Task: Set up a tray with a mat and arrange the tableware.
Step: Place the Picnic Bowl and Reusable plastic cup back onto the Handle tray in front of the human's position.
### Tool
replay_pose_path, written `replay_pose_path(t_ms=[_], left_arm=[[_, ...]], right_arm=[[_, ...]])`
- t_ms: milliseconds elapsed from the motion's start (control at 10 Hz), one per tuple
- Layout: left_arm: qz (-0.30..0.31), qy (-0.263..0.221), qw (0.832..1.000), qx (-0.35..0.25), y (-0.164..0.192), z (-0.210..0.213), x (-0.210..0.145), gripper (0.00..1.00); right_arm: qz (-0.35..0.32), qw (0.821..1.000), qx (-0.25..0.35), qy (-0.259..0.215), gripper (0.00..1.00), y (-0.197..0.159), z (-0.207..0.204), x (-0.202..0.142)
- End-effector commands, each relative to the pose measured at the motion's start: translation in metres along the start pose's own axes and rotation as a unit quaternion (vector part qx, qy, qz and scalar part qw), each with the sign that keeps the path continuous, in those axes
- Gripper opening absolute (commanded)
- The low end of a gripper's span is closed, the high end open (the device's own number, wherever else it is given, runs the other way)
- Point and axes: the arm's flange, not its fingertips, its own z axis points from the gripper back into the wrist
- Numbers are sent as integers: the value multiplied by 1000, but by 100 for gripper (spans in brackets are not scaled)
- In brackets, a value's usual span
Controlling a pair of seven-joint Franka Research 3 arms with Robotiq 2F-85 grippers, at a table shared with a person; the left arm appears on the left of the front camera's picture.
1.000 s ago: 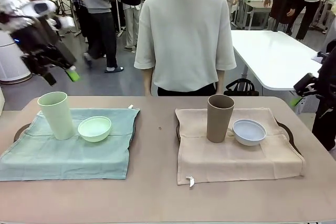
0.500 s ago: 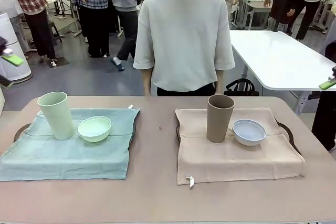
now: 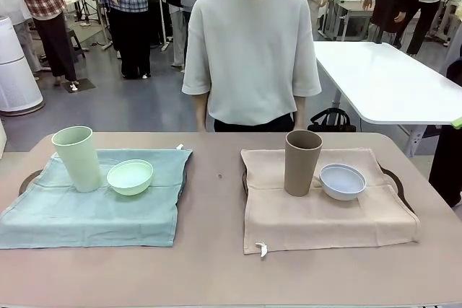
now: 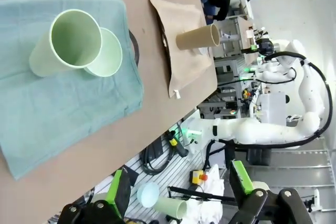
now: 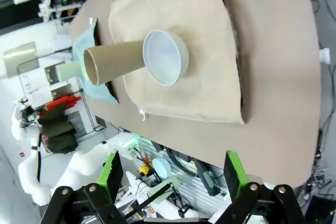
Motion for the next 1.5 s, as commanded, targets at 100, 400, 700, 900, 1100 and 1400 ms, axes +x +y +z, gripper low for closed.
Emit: replay_pose_path(t_ms=[100,400,700,900,1100,1400], left_arm=[[0,0,1000,0,0,0,0,100],[41,-11,997,-68,52,59,14,100],[87,-61,989,-106,95,91,8,100],[92,-77,989,-85,103,89,6,100],[103,-60,989,-91,105,92,4,100],[103,-60,989,-91,105,92,4,100]], right_arm=[[-42,998,52,-4,100,0,6,1],[-143,982,112,-51,100,-26,24,-24],[-198,965,159,-66,100,-53,33,-37],[-205,959,183,-70,100,-48,28,-34],[-198,964,163,-67,100,-59,34,-37],[-198,964,163,-67,100,-59,34,-37]])
